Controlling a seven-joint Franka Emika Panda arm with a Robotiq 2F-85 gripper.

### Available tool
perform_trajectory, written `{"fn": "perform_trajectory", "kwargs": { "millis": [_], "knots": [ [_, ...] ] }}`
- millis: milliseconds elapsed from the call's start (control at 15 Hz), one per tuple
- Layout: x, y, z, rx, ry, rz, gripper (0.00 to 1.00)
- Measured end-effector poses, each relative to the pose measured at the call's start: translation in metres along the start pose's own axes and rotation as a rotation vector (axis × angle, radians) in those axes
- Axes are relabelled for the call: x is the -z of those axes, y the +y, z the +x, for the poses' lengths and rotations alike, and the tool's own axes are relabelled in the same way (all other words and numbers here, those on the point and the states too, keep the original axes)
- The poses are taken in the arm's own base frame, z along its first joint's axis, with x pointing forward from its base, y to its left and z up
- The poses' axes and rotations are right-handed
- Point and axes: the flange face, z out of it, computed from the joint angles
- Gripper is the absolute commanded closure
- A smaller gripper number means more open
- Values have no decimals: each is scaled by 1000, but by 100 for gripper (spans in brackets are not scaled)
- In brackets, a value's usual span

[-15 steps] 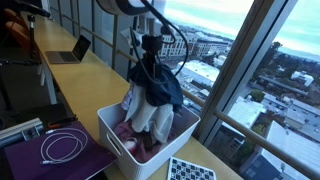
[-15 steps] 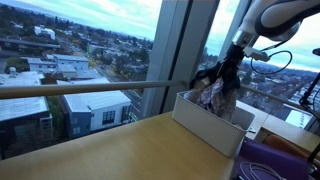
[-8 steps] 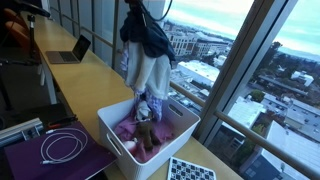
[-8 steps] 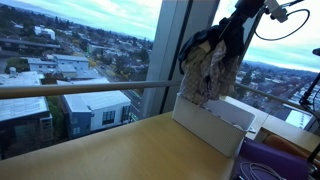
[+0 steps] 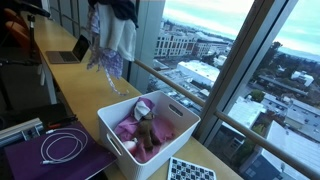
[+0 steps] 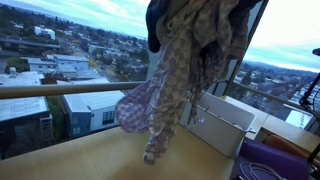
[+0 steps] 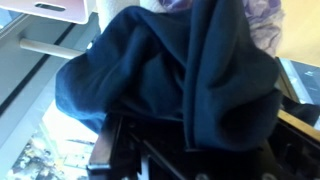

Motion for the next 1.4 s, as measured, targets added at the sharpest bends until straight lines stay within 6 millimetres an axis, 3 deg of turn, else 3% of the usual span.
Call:
{"fn": "perform_trajectory", "kwargs": {
  "millis": [200,333,467,600,733,1000,1267,1333,1400],
  "knots": [
    [27,-74,0,59,-10,15,100],
    [29,-119,-1,82,-34,16,100],
    [13,-151,-1,96,-71,16,100],
    [-15,-161,3,98,-116,14,100],
    [-45,-150,11,76,-152,0,100],
    [-96,-97,22,-9,-224,-50,100],
    [-153,-40,8,-102,-344,-68,100],
    [-167,-28,2,-118,-368,-75,75],
    [-179,-18,-4,-128,-385,-81,73]
  ]
}}
